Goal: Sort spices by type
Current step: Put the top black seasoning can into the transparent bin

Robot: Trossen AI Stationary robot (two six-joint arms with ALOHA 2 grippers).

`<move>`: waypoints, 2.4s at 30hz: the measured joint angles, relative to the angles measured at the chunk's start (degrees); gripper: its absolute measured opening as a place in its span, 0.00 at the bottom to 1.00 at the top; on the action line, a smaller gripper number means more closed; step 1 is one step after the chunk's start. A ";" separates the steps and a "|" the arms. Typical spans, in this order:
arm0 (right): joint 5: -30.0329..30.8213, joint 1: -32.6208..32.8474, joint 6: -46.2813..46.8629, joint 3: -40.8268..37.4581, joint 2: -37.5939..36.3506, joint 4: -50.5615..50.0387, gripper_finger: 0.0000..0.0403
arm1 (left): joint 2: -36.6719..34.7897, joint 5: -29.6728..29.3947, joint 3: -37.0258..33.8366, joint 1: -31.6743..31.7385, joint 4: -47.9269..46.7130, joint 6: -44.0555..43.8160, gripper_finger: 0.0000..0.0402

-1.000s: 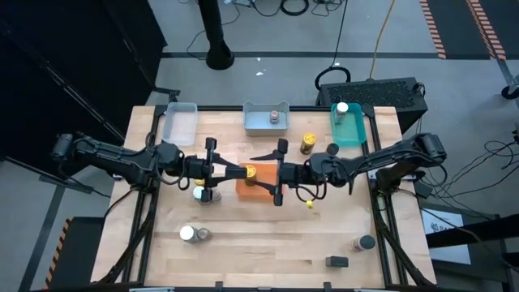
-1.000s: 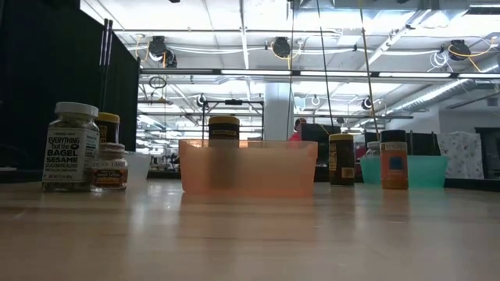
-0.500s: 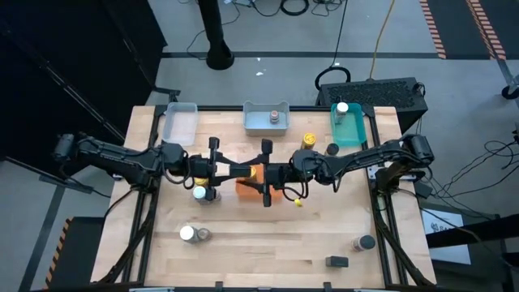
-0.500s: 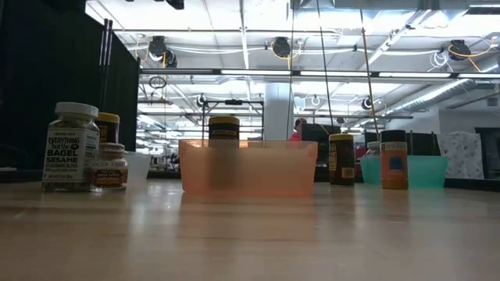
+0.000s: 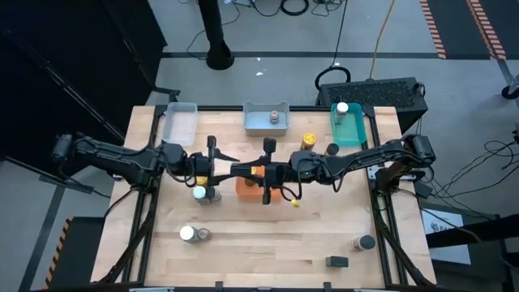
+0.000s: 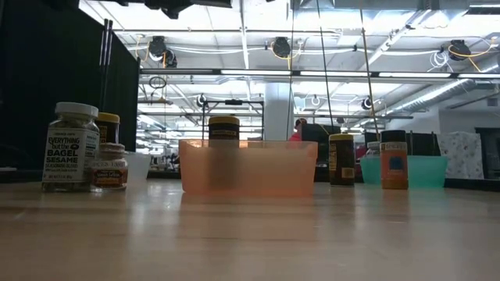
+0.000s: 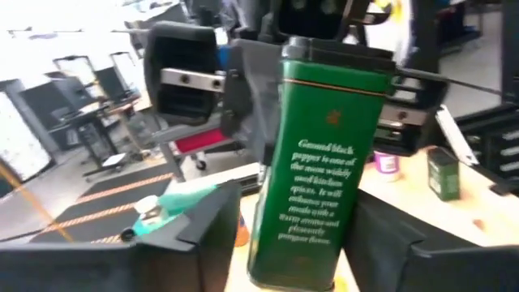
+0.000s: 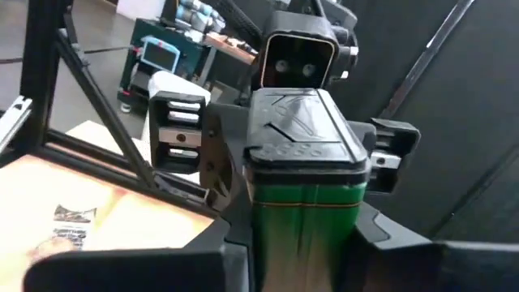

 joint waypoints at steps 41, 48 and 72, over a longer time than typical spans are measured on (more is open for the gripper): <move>5.85 0.07 7.26 -0.02 -5.14 -16.69 0.21 | 7.03 4.89 3.56 2.05 8.17 1.13 0.61; 5.75 0.05 7.16 -0.02 -5.14 -16.78 0.21 | 7.04 4.78 3.56 2.03 7.79 1.71 0.41; 20.06 -2.31 9.79 -0.04 -10.06 -20.20 0.56 | 2.12 -29.29 3.50 2.05 6.28 0.51 0.36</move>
